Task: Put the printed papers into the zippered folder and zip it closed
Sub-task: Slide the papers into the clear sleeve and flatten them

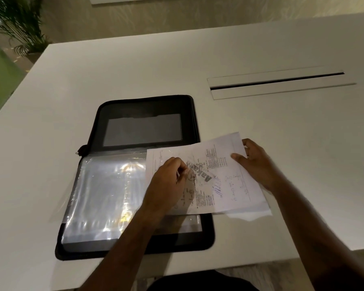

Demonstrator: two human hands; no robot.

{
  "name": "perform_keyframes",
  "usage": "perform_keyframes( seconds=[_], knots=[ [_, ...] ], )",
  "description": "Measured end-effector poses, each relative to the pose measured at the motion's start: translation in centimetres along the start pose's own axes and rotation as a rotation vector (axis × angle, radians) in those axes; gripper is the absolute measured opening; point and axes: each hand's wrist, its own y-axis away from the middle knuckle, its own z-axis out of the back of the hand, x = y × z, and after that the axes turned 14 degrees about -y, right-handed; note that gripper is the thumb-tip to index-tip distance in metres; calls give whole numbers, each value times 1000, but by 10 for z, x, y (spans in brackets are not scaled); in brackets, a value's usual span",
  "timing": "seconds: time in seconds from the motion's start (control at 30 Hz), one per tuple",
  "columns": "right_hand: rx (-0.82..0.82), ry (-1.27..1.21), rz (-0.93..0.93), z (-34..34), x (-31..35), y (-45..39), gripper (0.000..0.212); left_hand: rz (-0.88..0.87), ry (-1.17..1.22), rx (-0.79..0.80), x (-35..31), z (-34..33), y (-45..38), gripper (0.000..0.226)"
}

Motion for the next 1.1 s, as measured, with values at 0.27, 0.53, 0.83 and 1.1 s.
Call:
perform_keyframes(
  seconds=[0.27, 0.53, 0.83, 1.1],
  knots=[
    [81, -203, -207, 12, 3, 13, 28, -10, -30, -24, 3, 0, -3, 16],
    [174, -182, -181, 4, 1, 15, 20, -37, -33, -30, -4, -1, 0, 12],
    [204, -121, -154, -25, 11, 15, 19, -23, -53, -5, -4, 0, -1, 16],
    [221, -15, -134, -48, 20, 12, 20, -54, -80, -14, -9, 9, -7, 14]
  ],
)
